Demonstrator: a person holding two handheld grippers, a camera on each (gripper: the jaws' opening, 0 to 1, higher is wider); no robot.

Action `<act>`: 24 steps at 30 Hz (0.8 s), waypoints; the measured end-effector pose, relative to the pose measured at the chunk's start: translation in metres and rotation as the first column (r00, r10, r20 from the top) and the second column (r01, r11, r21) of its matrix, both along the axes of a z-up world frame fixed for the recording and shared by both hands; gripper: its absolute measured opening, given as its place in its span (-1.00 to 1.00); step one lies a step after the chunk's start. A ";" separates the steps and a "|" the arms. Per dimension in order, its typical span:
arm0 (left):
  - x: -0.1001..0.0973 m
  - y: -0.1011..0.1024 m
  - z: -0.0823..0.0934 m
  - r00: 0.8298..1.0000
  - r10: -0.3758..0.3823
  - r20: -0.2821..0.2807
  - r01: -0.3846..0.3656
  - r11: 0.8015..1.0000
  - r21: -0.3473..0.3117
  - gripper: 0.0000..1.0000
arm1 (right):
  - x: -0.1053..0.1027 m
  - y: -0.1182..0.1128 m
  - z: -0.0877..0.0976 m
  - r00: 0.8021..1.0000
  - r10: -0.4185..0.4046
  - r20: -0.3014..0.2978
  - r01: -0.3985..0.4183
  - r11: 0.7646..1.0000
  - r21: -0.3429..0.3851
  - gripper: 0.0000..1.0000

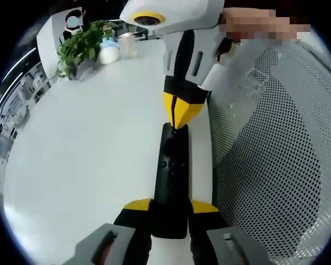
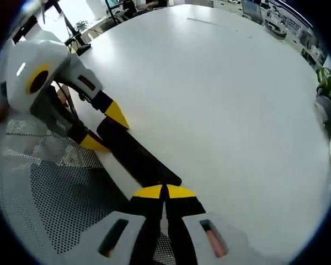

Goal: Press the specified remote control buttons in sequence, fully releasing each button before pressing the next.

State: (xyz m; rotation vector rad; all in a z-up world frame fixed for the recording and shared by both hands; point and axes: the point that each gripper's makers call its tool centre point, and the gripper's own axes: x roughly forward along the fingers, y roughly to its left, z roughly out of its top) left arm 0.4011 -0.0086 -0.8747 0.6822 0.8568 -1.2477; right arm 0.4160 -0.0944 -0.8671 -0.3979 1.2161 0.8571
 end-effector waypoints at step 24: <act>0.000 0.000 0.000 1.000 -0.008 0.003 0.008 1.000 0.002 -0.51 | 0.000 0.000 0.001 0.997 0.066 0.030 -0.066 0.998 -0.012 -1.00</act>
